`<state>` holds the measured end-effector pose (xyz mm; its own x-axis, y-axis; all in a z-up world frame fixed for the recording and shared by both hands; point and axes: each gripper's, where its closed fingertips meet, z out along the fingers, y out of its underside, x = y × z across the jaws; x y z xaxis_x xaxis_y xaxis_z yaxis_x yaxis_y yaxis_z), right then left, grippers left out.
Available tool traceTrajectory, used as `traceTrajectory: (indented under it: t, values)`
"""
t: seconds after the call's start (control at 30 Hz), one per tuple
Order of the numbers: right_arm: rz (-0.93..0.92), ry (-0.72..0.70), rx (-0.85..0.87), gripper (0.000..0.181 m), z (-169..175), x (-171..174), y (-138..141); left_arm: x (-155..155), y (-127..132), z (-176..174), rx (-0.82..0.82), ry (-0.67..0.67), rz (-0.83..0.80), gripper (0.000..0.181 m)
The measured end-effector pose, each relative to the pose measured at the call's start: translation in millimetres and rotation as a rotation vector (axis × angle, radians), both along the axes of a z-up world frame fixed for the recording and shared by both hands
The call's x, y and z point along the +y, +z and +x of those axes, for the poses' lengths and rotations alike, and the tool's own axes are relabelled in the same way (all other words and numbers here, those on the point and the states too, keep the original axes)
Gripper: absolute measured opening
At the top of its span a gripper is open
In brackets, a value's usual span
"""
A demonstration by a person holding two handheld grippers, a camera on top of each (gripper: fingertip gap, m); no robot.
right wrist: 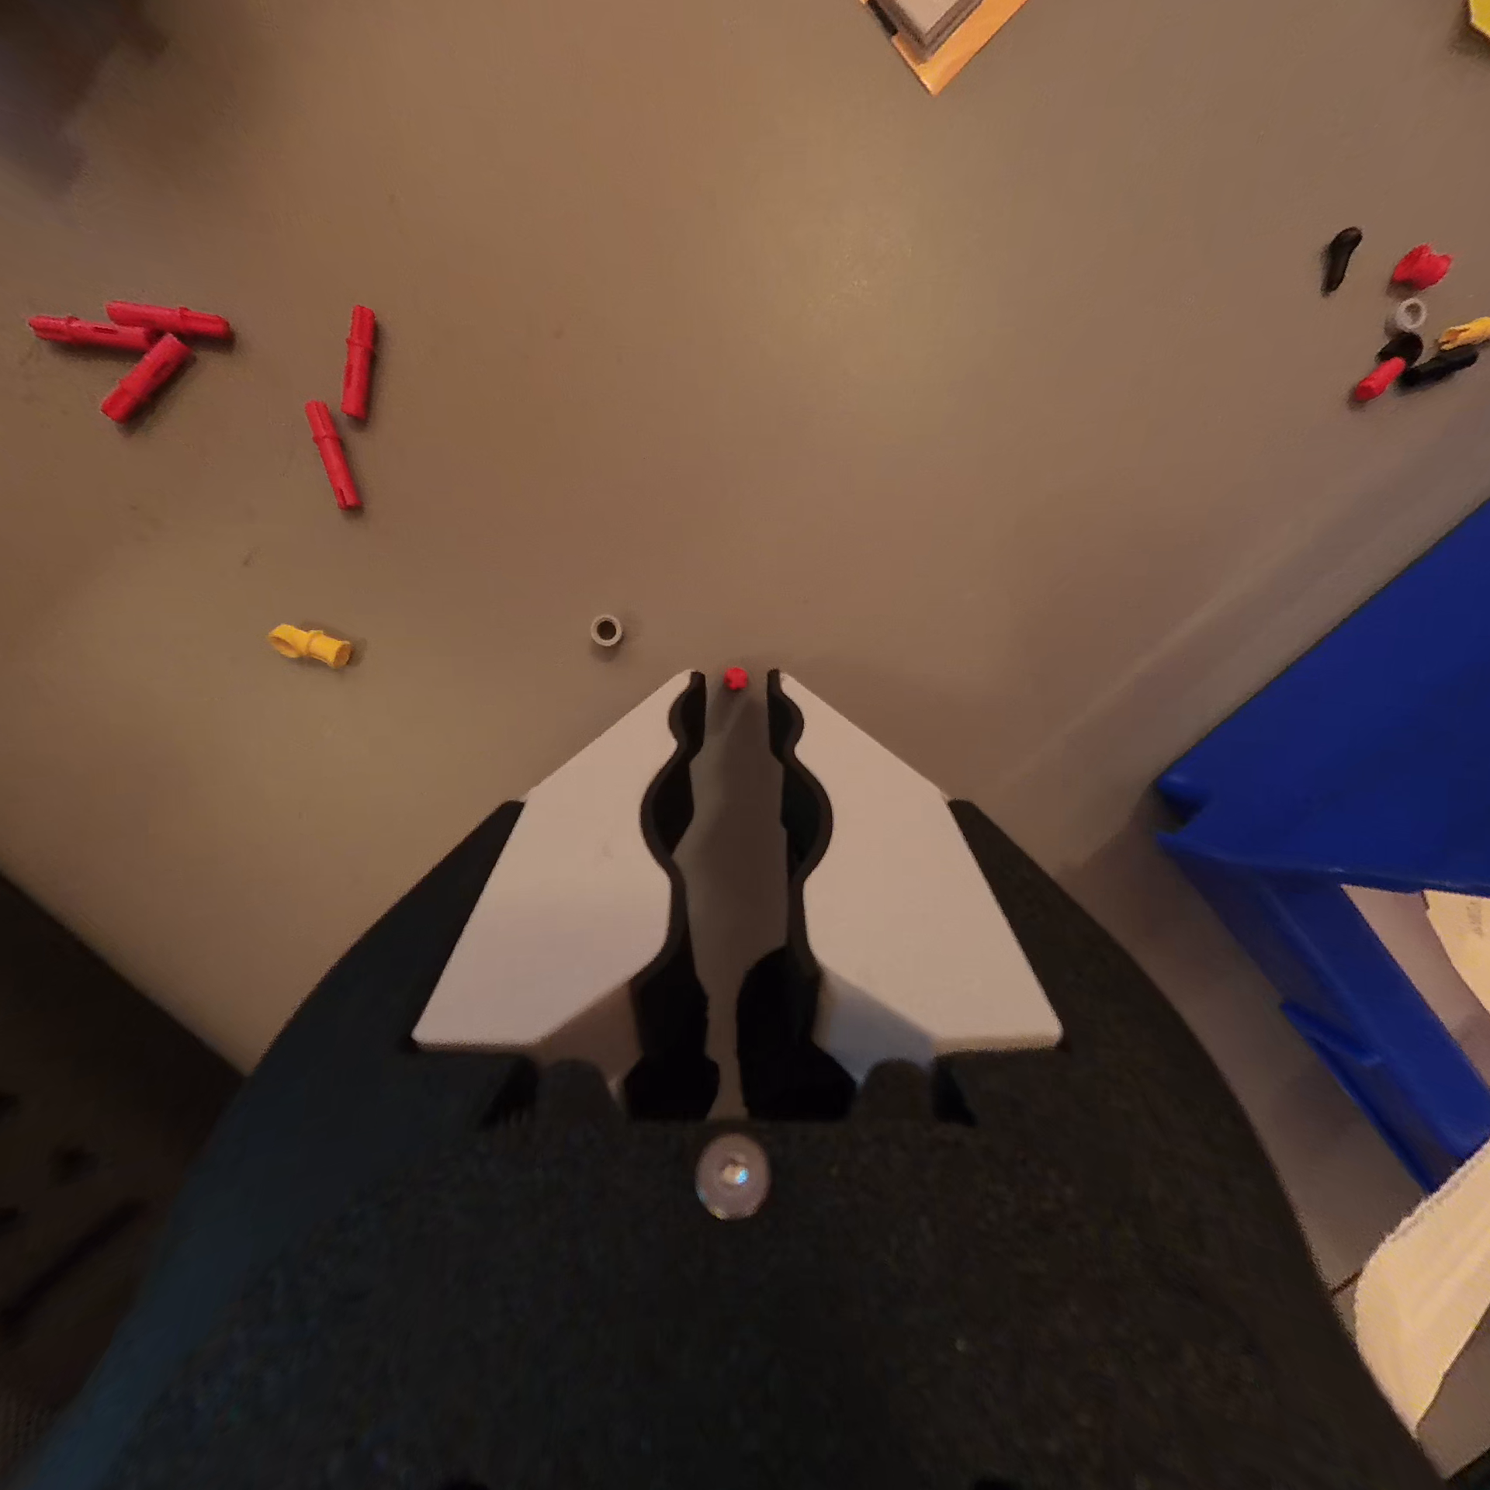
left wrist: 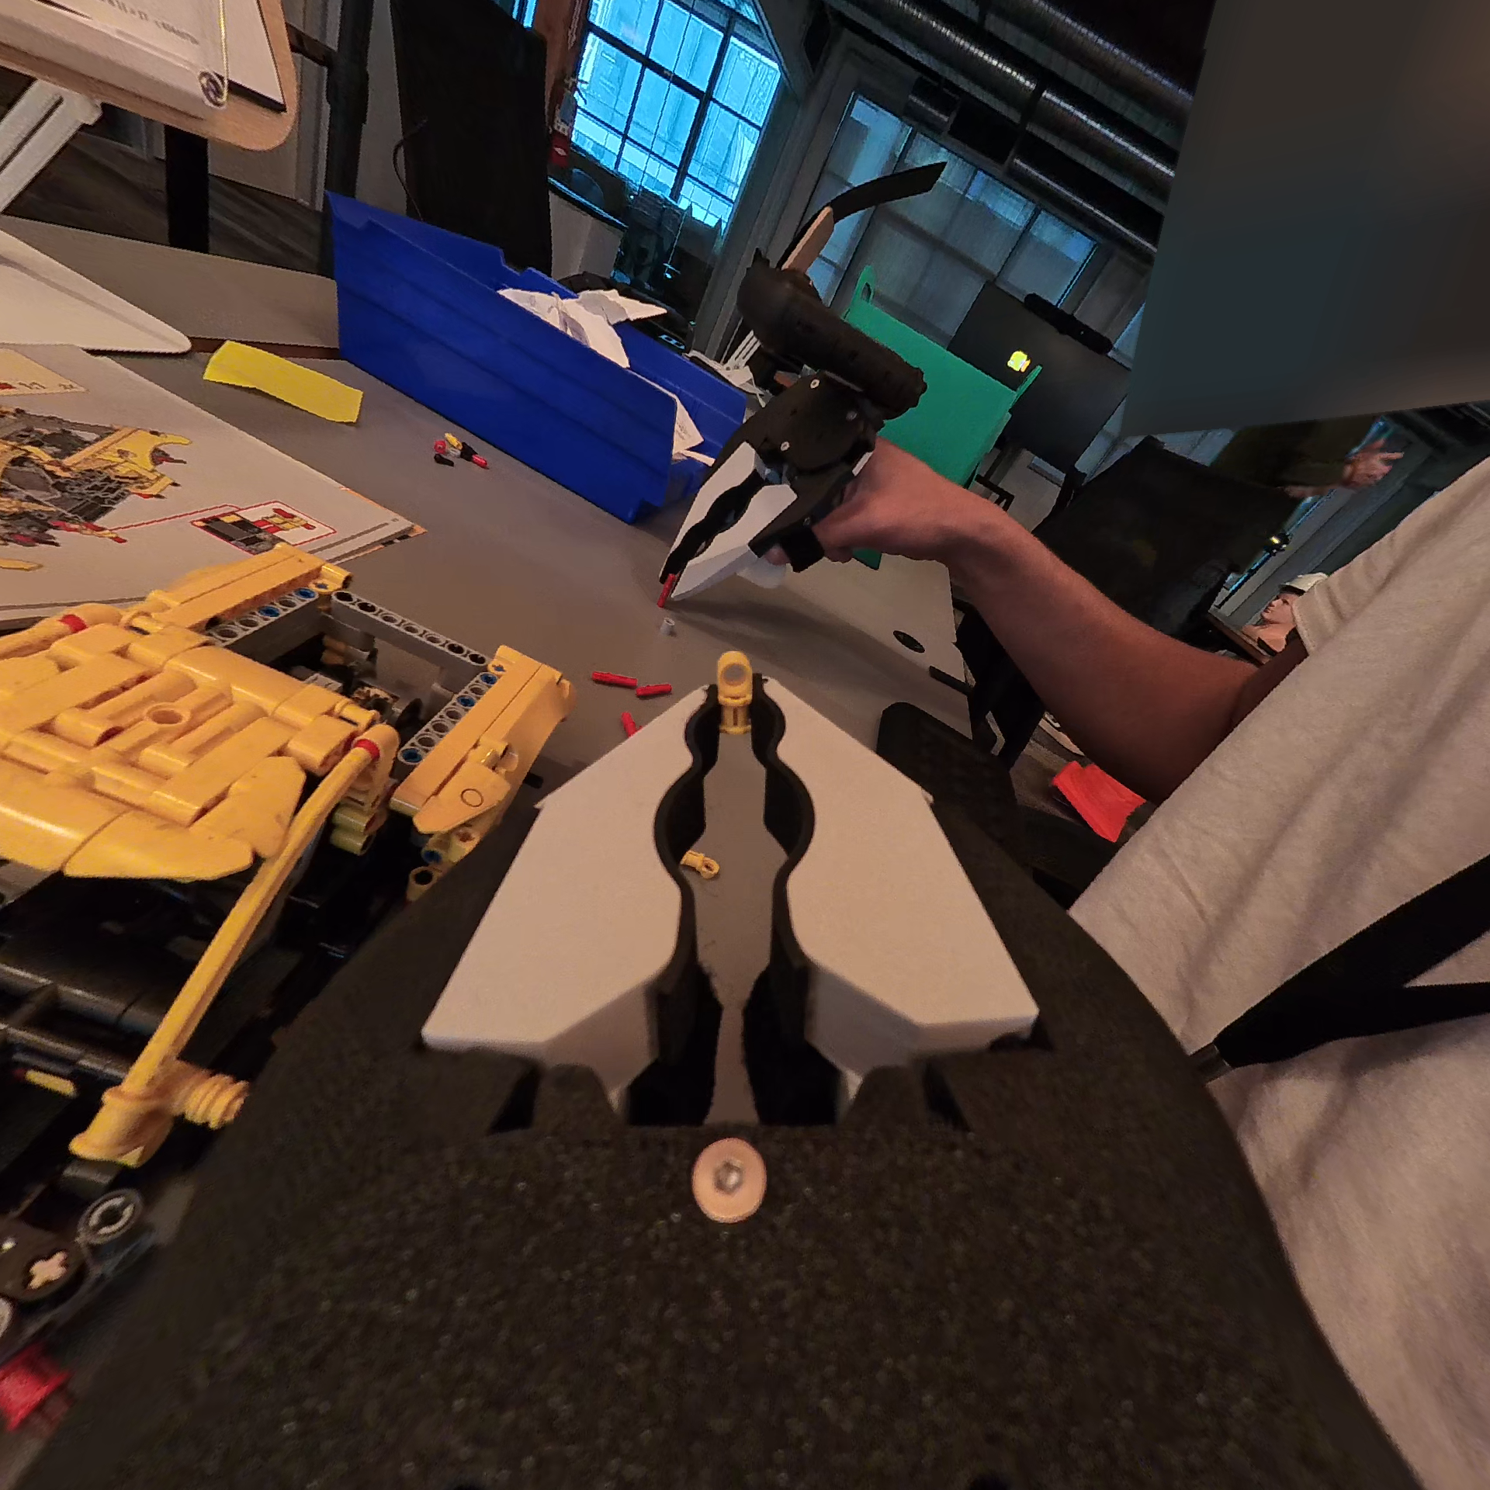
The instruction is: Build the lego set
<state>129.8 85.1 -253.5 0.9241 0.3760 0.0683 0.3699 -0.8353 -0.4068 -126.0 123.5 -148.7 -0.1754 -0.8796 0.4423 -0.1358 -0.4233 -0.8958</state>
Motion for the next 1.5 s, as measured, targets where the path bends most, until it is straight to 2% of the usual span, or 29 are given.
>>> traceTrajectory:
  t: [0.27, 0.47, 0.6, 0.77, 0.93, 1.5]
  values:
    - [-0.045, 0.007, -0.001, 0.030, 6, -19, 3, 3, 1, -1, -0.006, 0.009, -0.009, 0.006]
    - [-0.091, 0.002, 0.058, 0.031, 1, -44, 1, 6, 0, 0, -0.003, 0.020, -0.006, 0.006]
    - [-0.126, -0.024, 0.013, 0.030, 8, -57, -3, 7, -1, 1, 0.006, 0.025, 0.007, 0.006]
    - [-0.095, -0.057, 0.029, 0.029, 11, -57, 1, 9, -1, 2, 0.004, 0.025, 0.001, 0.006]
    - [-0.071, -0.008, 0.042, 0.027, 2, -50, 1, 8, -2, 2, 0.008, 0.021, 0.002, 0.006]
    - [-0.072, 0.014, 0.043, 0.027, -1, -43, 1, 7, -2, 3, 0.011, 0.023, 0.014, 0.006]
